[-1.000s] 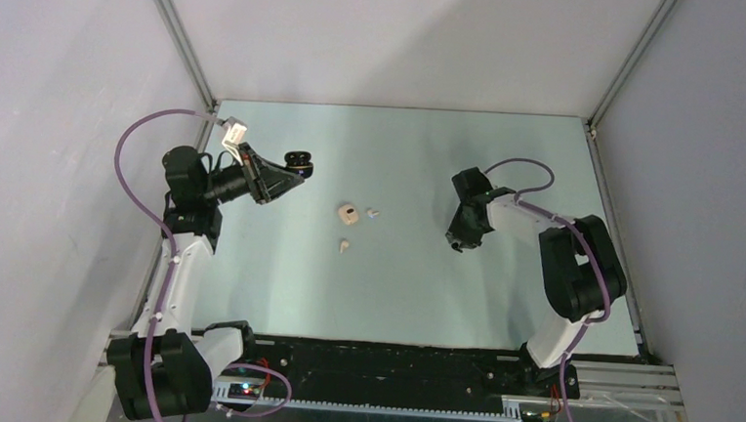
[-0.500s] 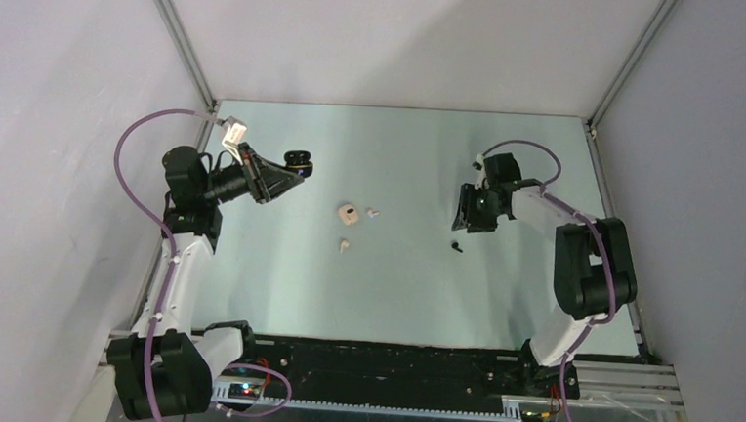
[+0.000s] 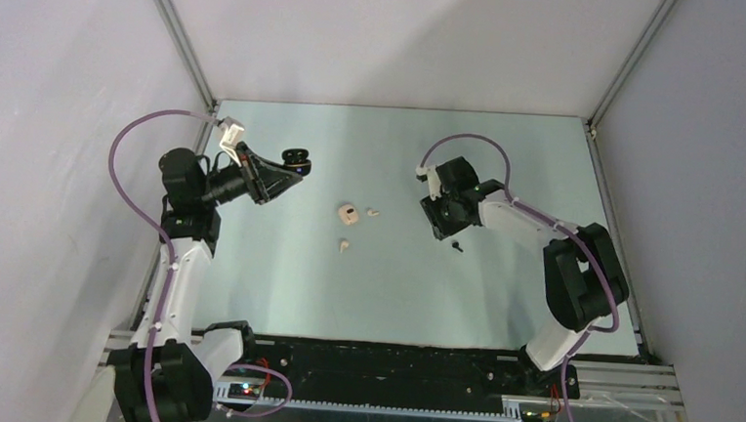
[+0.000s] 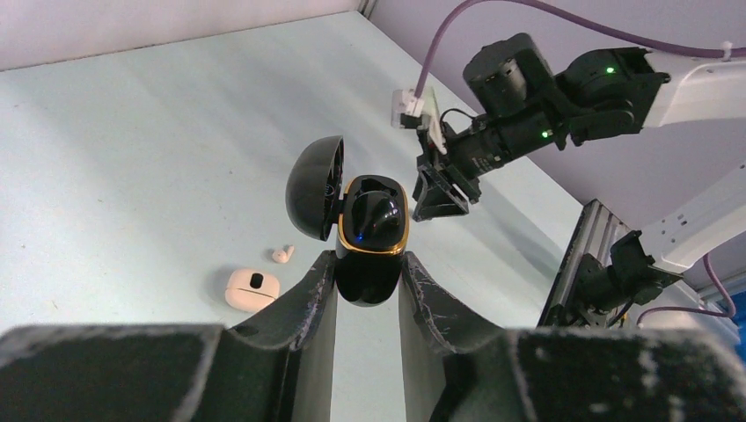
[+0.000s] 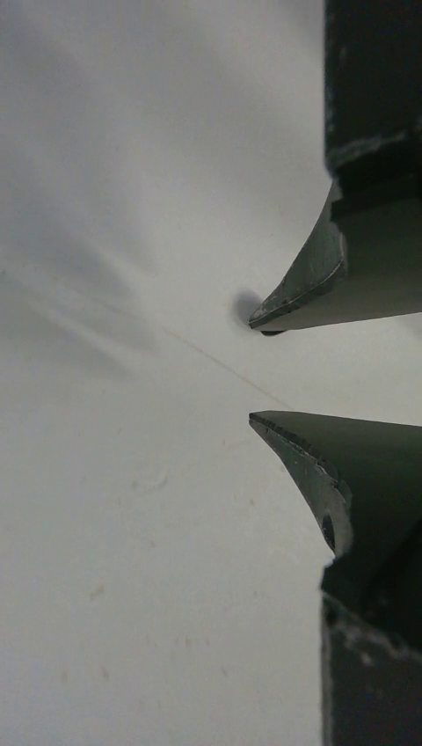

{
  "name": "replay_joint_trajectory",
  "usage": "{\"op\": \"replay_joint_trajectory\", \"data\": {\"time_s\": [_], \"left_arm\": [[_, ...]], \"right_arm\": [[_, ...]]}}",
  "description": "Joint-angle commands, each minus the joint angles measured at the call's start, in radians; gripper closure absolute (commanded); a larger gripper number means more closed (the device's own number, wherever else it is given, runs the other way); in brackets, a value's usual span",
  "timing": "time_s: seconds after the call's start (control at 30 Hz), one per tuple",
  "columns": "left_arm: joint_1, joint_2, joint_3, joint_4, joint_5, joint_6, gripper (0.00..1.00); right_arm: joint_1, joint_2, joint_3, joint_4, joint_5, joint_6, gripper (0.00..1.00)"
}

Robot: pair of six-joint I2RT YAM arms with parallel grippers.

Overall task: Insert the wireless bluetooth earbuds into the charging case
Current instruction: Pick up the earbud from the center of the board.

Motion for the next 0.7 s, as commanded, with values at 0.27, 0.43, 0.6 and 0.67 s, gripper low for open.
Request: {"op": "replay_joint_trajectory", "data": {"time_s": [0.27, 0.43, 0.6, 0.67], "left_arm": [[0.006, -0.058, 0.009, 0.022, -0.017, 0.012, 1.0], [0.006, -0.06, 0.005, 0.021, -0.019, 0.011, 1.0], [0.007, -0.057, 0.001, 0.022, -0.02, 0.012, 1.0], [0.006, -0.057, 0.0, 0.022, -0.021, 0.013, 1.0]], "right_arm": [[0.014, 0.145, 0.12, -0.059, 0.199, -0.02, 0.54], [0.019, 0.173, 0.129, -0.078, 0.202, -0.009, 0.53], [0.018, 0.177, 0.129, -0.133, 0.191, 0.023, 0.53], [0.018, 0.175, 0.124, -0.132, 0.195, 0.024, 0.54]]}}
